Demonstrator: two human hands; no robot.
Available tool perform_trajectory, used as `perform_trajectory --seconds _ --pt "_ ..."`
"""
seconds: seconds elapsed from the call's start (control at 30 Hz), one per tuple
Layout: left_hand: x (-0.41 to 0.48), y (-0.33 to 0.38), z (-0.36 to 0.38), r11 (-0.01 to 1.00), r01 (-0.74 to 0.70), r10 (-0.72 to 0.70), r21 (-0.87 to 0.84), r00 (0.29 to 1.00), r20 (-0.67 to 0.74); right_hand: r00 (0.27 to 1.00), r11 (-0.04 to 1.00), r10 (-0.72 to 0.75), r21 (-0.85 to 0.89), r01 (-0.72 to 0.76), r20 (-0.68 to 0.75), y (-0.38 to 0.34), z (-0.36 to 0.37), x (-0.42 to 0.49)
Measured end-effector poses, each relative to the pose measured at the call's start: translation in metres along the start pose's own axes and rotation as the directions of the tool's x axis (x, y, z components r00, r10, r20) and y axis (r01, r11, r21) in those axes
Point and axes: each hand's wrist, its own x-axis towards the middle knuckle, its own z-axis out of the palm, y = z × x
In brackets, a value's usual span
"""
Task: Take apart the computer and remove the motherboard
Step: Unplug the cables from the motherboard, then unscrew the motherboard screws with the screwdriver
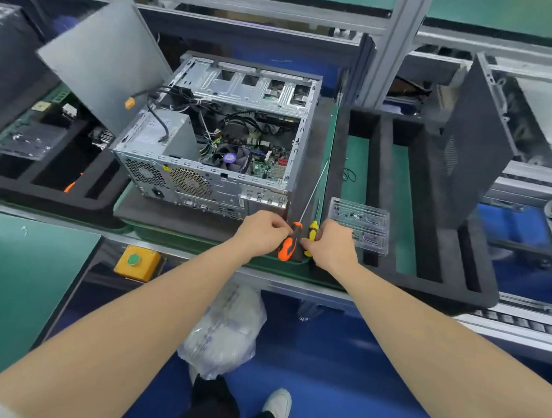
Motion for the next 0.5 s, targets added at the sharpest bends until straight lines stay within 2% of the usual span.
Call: perform_trajectory --seconds 0.23,0.4,0.5 --pt "0.007 -0.008 0.012 0.997 0.066 -0.066 -0.048 0.998 -0.005 0.998 0.999 -0.012 -0.037 0.01 -0.058 0.0 0.007 0.0" --pt "0.016 -0.013 0.027 0.955 0.194 -0.187 -0.225 0.981 0.05 0.994 0.994 -0.103 0.04 0.103 -0.024 -0.005 0.014 -0.002" --pt "0.018 -0.012 0.027 0.895 0.252 -0.212 -0.368 0.966 0.146 0.995 0.992 -0.088 0.081 0.092 -0.051 -0.011 0.018 -0.003"
